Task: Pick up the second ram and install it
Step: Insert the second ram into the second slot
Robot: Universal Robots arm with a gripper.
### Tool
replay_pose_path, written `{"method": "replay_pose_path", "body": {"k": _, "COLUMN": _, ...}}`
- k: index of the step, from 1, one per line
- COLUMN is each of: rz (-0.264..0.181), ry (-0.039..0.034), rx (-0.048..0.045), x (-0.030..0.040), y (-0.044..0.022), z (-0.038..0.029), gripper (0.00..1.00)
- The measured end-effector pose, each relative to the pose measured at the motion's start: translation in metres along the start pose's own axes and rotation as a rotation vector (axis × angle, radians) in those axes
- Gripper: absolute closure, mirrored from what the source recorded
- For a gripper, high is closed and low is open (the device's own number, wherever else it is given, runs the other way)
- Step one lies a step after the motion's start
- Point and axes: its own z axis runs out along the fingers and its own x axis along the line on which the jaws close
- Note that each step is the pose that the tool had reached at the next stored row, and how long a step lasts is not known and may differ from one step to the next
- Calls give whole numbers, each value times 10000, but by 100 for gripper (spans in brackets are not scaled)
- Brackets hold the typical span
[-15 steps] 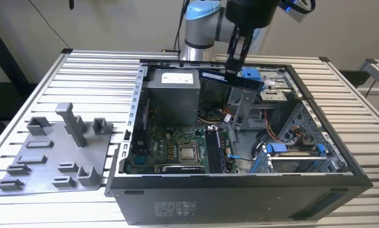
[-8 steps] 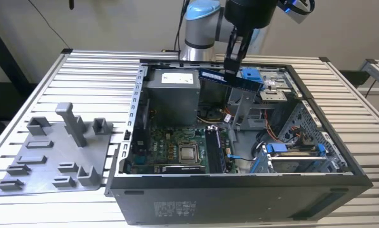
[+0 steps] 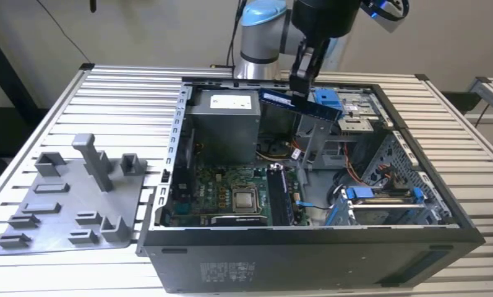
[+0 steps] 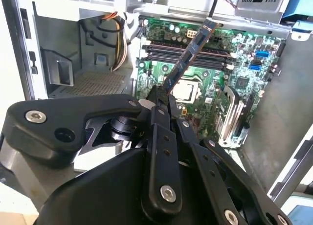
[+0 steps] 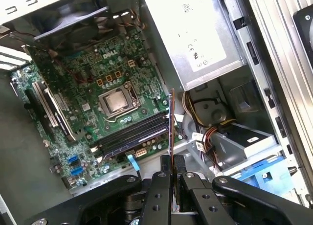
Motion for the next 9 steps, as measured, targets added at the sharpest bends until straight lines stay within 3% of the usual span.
{"method": "replay_pose_path", "body": {"k": 9, "rz": 1338, "ry": -41, "rx": 85, "x": 0, "y": 0, "z": 8, "gripper": 86}}
